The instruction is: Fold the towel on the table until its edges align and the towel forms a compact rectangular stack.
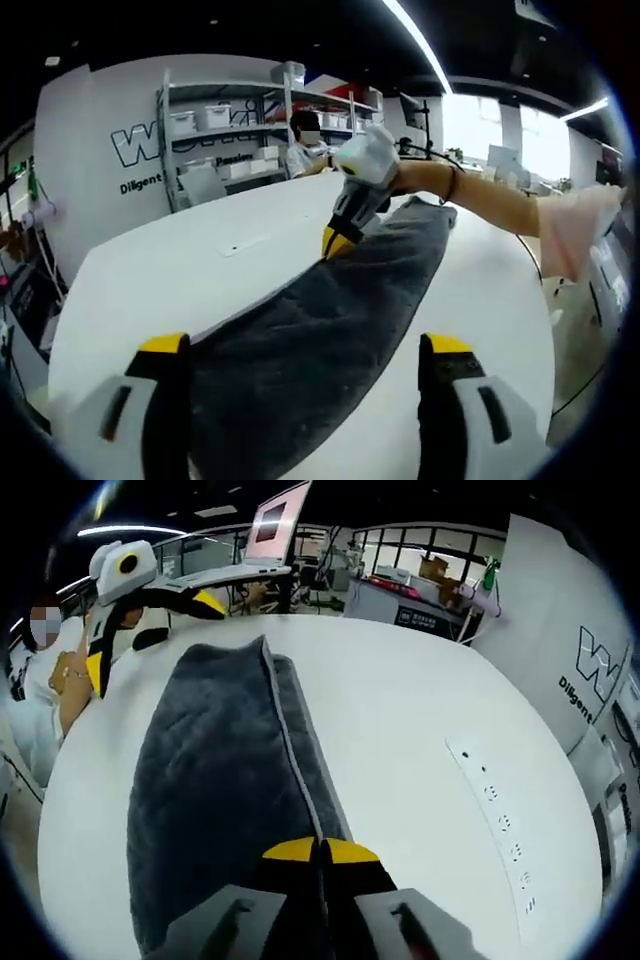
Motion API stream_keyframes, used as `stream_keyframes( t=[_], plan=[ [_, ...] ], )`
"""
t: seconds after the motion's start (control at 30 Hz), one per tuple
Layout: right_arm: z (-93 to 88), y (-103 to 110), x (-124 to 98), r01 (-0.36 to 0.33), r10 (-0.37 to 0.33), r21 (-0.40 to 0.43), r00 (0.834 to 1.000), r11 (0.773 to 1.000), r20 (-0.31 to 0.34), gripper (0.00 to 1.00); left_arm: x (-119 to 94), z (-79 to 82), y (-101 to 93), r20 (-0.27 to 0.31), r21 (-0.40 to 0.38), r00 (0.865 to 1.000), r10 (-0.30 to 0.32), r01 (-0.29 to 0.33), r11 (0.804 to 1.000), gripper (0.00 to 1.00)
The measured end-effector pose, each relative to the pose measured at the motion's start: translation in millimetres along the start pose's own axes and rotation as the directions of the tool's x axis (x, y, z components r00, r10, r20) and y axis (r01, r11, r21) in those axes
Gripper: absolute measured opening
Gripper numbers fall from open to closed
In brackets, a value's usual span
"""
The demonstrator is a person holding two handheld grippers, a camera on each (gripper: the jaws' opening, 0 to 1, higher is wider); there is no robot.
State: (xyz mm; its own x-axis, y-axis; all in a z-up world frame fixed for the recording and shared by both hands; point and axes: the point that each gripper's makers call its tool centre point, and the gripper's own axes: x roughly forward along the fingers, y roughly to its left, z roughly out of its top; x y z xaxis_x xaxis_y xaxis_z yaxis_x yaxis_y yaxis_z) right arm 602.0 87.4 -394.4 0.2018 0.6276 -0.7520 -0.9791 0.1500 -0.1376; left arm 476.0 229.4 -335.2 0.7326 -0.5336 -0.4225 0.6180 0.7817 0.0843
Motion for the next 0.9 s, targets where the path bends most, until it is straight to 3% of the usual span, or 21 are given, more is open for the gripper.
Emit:
stream_keyframes(
  t=[0.33, 0.47, 0.63, 0.77, 0.9],
  plan=[
    [-12.0, -11, 20, 0.038, -0.043, -0.071, 0.997, 0.997, -0.067, 0.03, 2, -5.9, 0.2, -0.028, 0.003, 1.000, 0.002, -0.002, 1.000, 0.99],
    [-12.2, -14, 14, 0.073, -0.075, -0.054, 0.996, 0.996, -0.049, 0.13, 3, -8.1, 2.0, -0.040, 0.003, 0.999, 0.005, -0.004, 1.000, 0.99],
    [-12.3, -16, 0, 0.108, -0.109, -0.030, 0.994, 0.994, -0.018, 0.30, 4, -8.5, 2.2, -0.043, 0.003, 0.999, 0.002, -0.002, 1.000, 0.99],
    [-12.1, -12, -23, 0.136, -0.135, -0.024, 0.991, 0.990, 0.016, 0.36, 4, -9.6, 3.1, -0.048, 0.003, 0.999, 0.005, -0.005, 1.000, 0.99],
    [-11.8, -5, -51, 0.149, -0.152, 0.037, 0.986, 0.988, 0.071, 0.47, 4, -8.4, 2.9, -0.043, 0.001, 0.999, 0.001, -0.001, 1.000, 0.99]
  ],
)
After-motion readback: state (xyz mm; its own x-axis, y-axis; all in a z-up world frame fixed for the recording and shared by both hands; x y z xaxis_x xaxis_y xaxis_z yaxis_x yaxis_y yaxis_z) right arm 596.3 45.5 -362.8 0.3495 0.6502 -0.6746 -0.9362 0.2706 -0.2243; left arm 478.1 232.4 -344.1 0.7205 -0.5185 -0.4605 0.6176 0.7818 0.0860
